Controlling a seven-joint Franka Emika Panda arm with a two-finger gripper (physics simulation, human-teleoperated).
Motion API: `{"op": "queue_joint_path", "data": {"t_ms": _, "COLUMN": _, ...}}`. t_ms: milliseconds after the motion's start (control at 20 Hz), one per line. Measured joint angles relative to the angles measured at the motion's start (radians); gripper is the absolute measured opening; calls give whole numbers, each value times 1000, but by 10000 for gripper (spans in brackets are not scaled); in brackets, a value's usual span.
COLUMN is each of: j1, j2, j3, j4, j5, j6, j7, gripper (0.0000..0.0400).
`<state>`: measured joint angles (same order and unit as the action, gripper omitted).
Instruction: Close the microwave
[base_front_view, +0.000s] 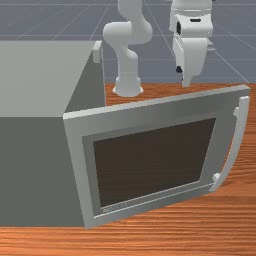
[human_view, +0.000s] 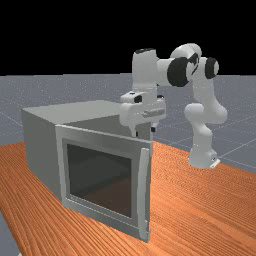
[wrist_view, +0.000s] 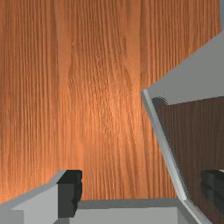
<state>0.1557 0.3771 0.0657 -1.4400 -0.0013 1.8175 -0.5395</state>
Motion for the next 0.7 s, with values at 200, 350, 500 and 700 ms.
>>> {"op": "queue_joint_path", "data": {"t_ms": 200, "j1": 6, "j2": -13, "j3": -13, "j4": -77, "j5": -46, "j6": 232, "j7": 22, "gripper": 400}}
{"op": "queue_joint_path", "data": {"t_ms": 350, "j1": 16, "j2": -28, "j3": -15, "j4": -112, "j5": -62, "j6": 291, "j7": 44, "gripper": 400}}
{"op": "queue_joint_path", "data": {"t_ms": 500, "j1": 16, "j2": -29, "j3": -11, "j4": -101, "j5": -52, "j6": 266, "j7": 34, "gripper": 400}}
{"op": "queue_joint_path", "data": {"t_ms": 700, "j1": 17, "j2": -46, "j3": -11, "j4": -93, "j5": -53, "j6": 256, "j7": 33, "gripper": 400}}
